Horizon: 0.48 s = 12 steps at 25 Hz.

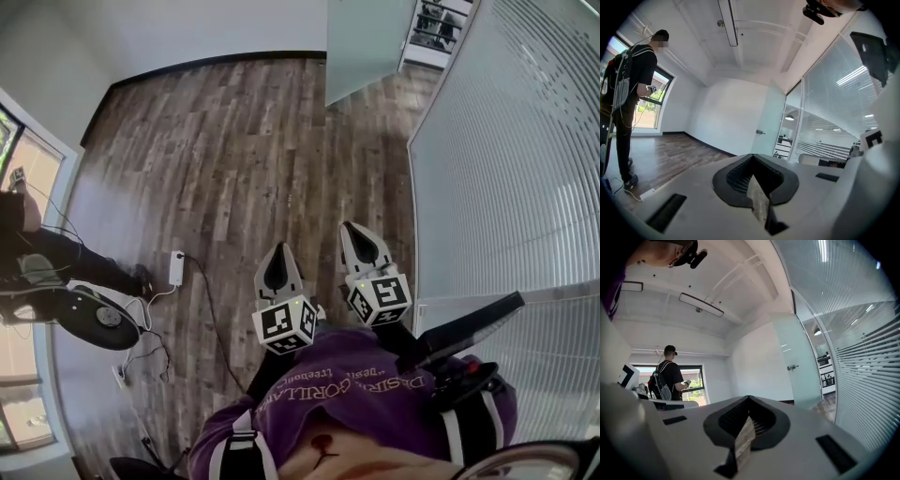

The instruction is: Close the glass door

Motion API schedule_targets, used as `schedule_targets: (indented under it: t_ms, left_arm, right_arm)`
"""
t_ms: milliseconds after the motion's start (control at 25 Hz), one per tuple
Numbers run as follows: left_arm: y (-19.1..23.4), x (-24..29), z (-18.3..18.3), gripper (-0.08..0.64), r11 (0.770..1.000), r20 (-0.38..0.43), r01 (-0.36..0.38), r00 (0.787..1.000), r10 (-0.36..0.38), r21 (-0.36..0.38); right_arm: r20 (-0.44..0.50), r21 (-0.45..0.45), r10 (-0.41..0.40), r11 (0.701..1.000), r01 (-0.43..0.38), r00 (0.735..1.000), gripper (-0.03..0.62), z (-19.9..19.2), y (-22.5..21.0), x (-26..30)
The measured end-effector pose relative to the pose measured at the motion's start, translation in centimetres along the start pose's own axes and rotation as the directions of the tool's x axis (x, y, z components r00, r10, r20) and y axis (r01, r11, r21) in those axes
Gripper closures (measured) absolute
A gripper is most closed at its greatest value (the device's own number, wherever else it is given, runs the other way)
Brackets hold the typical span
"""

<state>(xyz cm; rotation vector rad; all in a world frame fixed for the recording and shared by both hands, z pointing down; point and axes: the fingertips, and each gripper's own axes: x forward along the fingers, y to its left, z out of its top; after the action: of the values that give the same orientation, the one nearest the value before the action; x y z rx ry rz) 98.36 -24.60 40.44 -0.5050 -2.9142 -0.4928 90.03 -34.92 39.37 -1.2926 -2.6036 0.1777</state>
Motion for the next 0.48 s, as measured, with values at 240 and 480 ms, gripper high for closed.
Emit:
schedule_targets:
  t_ms: [240, 480]
  left_arm:
    - [2.2, 3.5, -0.1, 0.558, 1.000, -0.012, 0.004, 1.000, -0.004, -0.007]
    - [3.2, 8.3, -0.1, 0.558, 1.000, -0.034, -0.003, 0.999, 0.002, -0.026]
  right_arm:
    - [-0.010, 0.006, -0.011, 1.000, 0.011, 1.000, 0.595, -0.8, -0.3, 3.9]
    - [-0.027, 0.004, -0.006, 1.000, 0.006, 1.000, 0.595, -0.4, -2.2, 8.8]
